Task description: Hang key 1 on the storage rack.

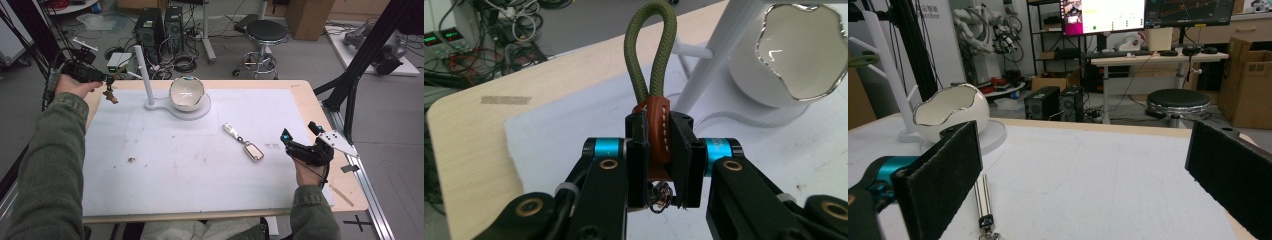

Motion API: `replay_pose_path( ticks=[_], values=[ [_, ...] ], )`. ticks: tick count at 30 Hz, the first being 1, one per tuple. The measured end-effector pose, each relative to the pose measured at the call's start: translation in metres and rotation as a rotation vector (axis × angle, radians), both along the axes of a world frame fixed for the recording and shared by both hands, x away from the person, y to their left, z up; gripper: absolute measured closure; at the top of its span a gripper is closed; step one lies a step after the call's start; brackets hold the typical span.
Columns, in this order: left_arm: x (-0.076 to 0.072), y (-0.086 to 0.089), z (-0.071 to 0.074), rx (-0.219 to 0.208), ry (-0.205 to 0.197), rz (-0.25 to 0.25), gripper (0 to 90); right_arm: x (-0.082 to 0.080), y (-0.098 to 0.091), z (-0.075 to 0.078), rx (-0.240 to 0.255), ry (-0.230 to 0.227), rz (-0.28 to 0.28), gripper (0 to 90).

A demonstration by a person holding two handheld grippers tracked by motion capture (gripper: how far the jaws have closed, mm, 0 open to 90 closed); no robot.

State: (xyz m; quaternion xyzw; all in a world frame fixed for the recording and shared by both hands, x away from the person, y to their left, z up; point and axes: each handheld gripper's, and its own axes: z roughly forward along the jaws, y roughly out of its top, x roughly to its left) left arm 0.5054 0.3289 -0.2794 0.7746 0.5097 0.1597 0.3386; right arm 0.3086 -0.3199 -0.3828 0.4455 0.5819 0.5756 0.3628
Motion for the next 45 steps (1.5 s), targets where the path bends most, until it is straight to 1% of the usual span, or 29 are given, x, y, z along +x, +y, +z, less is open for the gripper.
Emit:
replay_pose_path(
  ticks=[9, 11, 14, 20, 23, 26, 28, 31, 34, 38, 40, 43, 45],
  values=[
    [0.004, -0.014, -0.007, 0.012, 0.029, -0.042, 78.3, 0.000, -0.001, 0.000, 0.001, 0.000, 0.000, 0.6],
    [0.005, -0.015, -0.009, 0.018, 0.044, -0.048, 78.3, 0.000, 0.000, 0.000, 0.000, 0.000, 0.000, 0.6],
    [0.006, -0.016, -0.011, 0.021, 0.055, -0.049, 78.3, 0.000, -0.001, 0.000, 0.000, 0.002, -0.001, 0.6],
    [0.007, -0.018, -0.012, 0.012, 0.046, -0.051, 78.2, 0.000, 0.000, 0.000, 0.003, 0.004, -0.001, 0.6],
    [0.007, -0.021, -0.014, 0.005, 0.040, -0.044, 78.0, 0.001, -0.001, 0.000, 0.001, 0.001, 0.000, 0.6],
    [0.007, -0.021, -0.018, -0.016, 0.039, -0.034, 78.0, 0.000, -0.001, 0.000, 0.002, 0.004, 0.000, 0.7],
    [0.007, -0.021, -0.023, -0.020, 0.049, -0.032, 78.0, 0.000, 0.000, 0.000, 0.003, 0.003, 0.000, 0.7],
    [0.007, -0.022, -0.029, -0.026, 0.051, -0.035, 78.0, 0.001, 0.000, 0.000, 0.003, 0.003, 0.001, 0.7],
    [0.008, -0.026, -0.034, -0.021, 0.055, -0.041, 78.0, 0.001, -0.001, 0.000, 0.001, 0.002, 0.000, 0.7],
    [0.010, -0.031, -0.040, -0.007, 0.074, -0.055, 77.7, 0.001, 0.000, -0.001, -0.002, 0.005, 0.002, 0.7],
    [0.011, -0.035, -0.044, 0.023, 0.084, -0.068, 77.3, 0.001, 0.000, -0.001, 0.000, 0.006, 0.001, 0.7],
    [0.012, -0.040, -0.047, 0.036, 0.103, -0.084, 76.5, 0.001, -0.001, -0.001, 0.000, 0.004, 0.001, 0.6],
    [0.013, -0.042, -0.049, 0.037, 0.107, -0.080, 76.1, 0.001, -0.001, 0.000, 0.001, 0.003, -0.001, 0.6]
  ],
)
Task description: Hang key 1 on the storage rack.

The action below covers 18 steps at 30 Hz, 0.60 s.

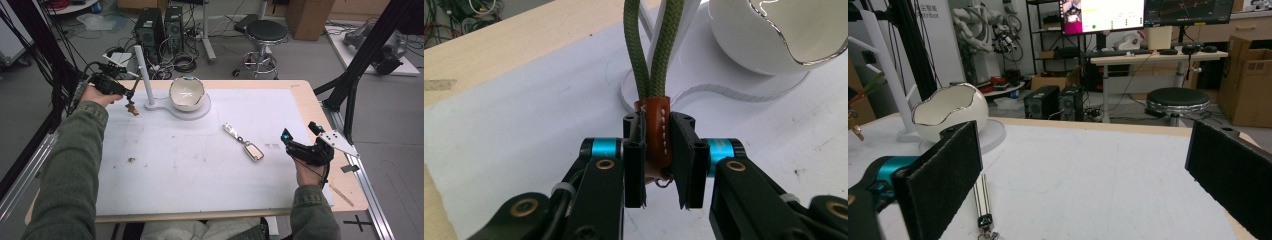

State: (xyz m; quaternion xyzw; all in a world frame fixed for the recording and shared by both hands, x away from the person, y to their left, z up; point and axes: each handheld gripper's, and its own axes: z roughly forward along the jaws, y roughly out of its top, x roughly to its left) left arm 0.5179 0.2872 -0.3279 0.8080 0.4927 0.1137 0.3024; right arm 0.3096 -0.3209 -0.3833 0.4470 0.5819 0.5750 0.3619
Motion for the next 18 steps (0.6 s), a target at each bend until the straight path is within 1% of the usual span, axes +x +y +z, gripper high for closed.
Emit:
replay_pose_path(
  ticks=[3, 4, 5, 7, 9, 14, 18],
  values=[
    [0.0004, -0.0009, -0.0006, -0.006, 0.010, 0.001, 75.9, -0.0006, 0.0001, 0.0000, 0.004, 0.002, 0.000, 0.6],
    [0.0002, -0.0008, 0.0000, -0.013, 0.010, 0.004, 76.0, -0.0006, -0.0001, 0.0000, 0.000, -0.002, 0.001, 0.6],
    [0.0000, -0.0005, 0.0009, -0.022, 0.008, 0.006, 74.4, -0.0006, -0.0003, 0.0000, 0.000, -0.003, 0.002, 0.6],
    [-0.0006, 0.0006, 0.0029, -0.038, 0.003, 0.009, 67.5, -0.0009, -0.0006, 0.0001, 0.002, 0.001, 0.001, 0.6],
    [-0.0014, 0.0020, 0.0042, -0.037, 0.004, 0.007, 66.2, -0.0009, -0.0006, 0.0001, 0.006, 0.001, 0.001, 0.7],
    [-0.0043, 0.0042, 0.0066, -0.071, 0.005, 0.005, 56.8, -0.0008, -0.0005, 0.0001, 0.004, 0.000, 0.002, 0.7],
    [-0.0068, 0.0028, 0.0050, -0.075, 0.003, 0.000, 51.1, -0.0007, -0.0006, 0.0001, 0.006, -0.002, 0.003, 0.6]
  ],
)
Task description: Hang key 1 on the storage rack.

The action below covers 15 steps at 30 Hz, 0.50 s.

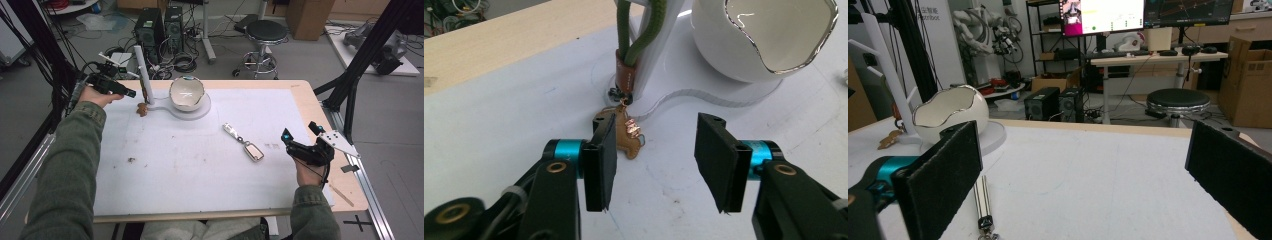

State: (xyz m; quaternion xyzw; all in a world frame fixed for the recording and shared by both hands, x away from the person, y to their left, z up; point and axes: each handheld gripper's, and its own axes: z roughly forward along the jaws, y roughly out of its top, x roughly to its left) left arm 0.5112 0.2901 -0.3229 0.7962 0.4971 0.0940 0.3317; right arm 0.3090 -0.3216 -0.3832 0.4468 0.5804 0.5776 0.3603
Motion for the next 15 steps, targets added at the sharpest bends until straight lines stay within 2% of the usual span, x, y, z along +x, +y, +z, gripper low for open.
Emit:
replay_pose_path(
  ticks=[3, 9, 12, 15],
  values=[
    [-0.003, -0.001, -0.004, -0.022, 0.000, -0.006, 49.4, 0.000, 0.000, 0.000, 0.000, -0.003, -0.003, 0.6],
    [-0.009, -0.005, -0.011, -0.015, -0.003, 0.005, 41.4, 0.000, -0.001, 0.000, 0.001, -0.006, -0.002, 0.7],
    [-0.011, -0.009, -0.012, -0.009, -0.013, 0.009, 34.8, 0.000, 0.000, 0.000, 0.002, -0.006, -0.001, 0.6],
    [-0.013, -0.012, -0.013, 0.000, -0.004, 0.016, 27.4, 0.000, -0.001, 0.000, 0.001, -0.006, -0.003, 0.7]
  ],
)
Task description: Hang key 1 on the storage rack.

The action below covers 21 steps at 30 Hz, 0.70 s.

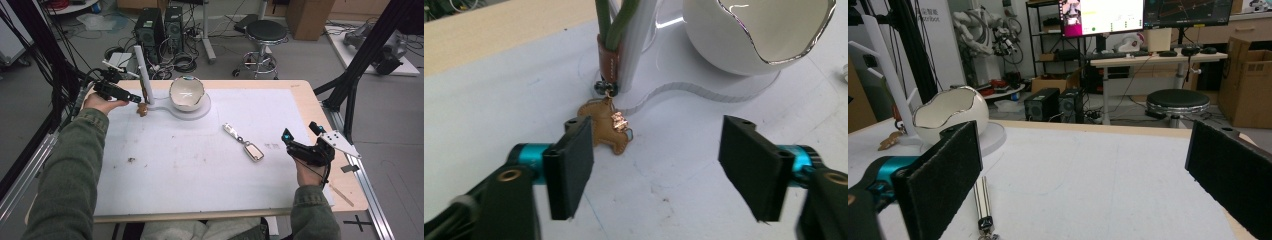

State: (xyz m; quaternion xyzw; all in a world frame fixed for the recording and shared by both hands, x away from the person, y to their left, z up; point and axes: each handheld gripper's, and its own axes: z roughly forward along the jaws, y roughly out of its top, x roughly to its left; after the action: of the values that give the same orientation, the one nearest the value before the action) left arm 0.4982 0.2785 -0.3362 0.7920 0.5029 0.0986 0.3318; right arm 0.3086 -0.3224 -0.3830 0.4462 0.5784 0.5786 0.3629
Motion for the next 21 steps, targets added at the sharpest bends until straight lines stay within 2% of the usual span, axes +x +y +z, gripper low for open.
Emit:
replay_pose_path(
  ticks=[2, 7, 21],
  values=[
    [-0.001, -0.002, -0.001, 0.014, -0.001, 0.014, 18.5, 0.000, 0.000, 0.000, -0.001, 0.000, 0.001, 0.6],
    [-0.005, -0.004, -0.002, 0.048, -0.012, 0.050, 7.3, 0.000, 0.000, 0.000, 0.000, -0.001, 0.000, 0.6],
    [-0.024, 0.008, -0.006, 0.046, -0.063, 0.113, 1.6, -0.003, -0.002, 0.001, 0.001, -0.004, -0.007, 0.7]
  ],
)
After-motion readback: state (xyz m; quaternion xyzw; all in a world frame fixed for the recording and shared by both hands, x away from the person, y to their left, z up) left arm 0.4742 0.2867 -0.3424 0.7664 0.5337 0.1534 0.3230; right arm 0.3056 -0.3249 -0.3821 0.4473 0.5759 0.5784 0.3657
